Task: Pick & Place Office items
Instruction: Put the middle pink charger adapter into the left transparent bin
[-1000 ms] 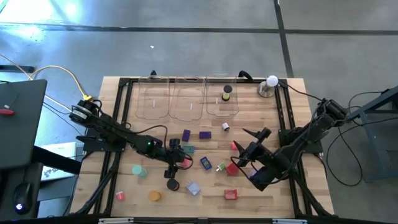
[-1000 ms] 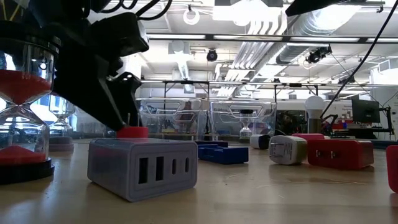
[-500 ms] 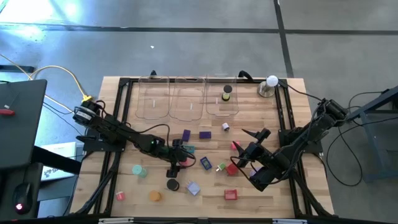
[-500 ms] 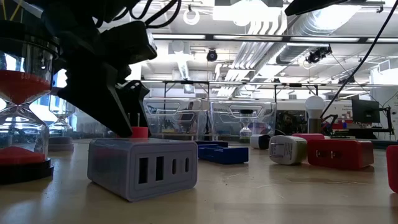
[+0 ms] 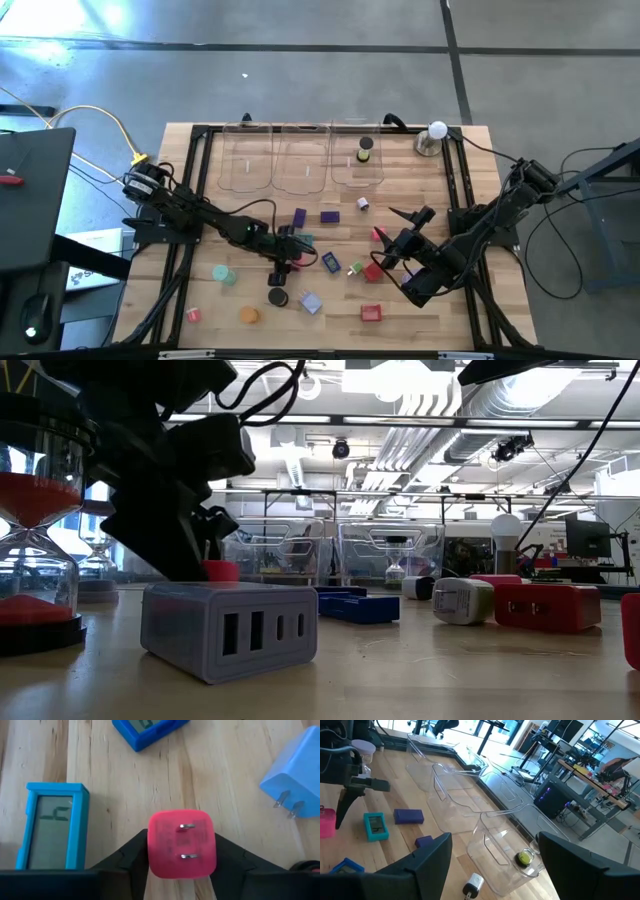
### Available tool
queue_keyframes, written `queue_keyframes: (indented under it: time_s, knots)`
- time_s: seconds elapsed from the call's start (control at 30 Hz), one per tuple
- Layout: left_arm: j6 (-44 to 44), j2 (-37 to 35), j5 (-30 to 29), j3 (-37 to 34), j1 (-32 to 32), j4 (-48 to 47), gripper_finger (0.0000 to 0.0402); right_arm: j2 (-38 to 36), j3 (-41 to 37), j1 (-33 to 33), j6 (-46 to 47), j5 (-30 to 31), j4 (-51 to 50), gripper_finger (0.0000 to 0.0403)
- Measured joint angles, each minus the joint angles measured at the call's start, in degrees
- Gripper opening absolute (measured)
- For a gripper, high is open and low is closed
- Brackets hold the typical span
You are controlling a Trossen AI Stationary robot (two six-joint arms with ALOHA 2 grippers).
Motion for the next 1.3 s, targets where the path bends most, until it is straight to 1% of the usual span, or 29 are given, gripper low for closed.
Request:
queue_keyframes:
  time_s: [0.03,0.23,0.43,0.67,0.9,1.03,1.1,1.3]
  knots:
    - [0.19,0.00,0.00,0.00,0.00,0.11,0.0146,0.00,0.00,0.00,0.00,0.00,0.02,0.0286]
    - [0.28,-0.45,-0.48,0.00,-0.15,-0.14,0.0145,0.00,0.00,0.00,-0.03,0.00,0.03,0.0286]
    - [0.02,-4.30,-3.55,0.09,-0.99,-0.12,0.0145,0.00,0.00,0.00,-1.49,-0.13,0.10,0.0286]
    - [0.61,-12.64,-8.53,0.11,-0.97,-0.89,0.0145,0.00,0.00,0.00,-1.51,-0.15,0.09,0.0286]
    - [2.20,-22.35,-21.91,0.87,-1.77,0.03,0.0145,0.00,0.00,0.07,-1.73,-1.40,-0.23,0.0286]
    - [-1.95,-27.66,-26.37,1.56,-0.89,-0.77,0.0145,0.00,0.00,0.07,-1.73,-1.38,-0.40,0.0286]
    - [-3.46,-30.32,-27.46,1.70,-0.01,-1.39,0.0145,0.00,0.00,0.07,-1.73,-1.36,-0.52,0.0286]
    - [-2.52,-36.32,-27.45,1.75,4.02,-2.62,0.0145,0.00,0.00,0.07,-1.73,-1.36,-0.55,0.0286]
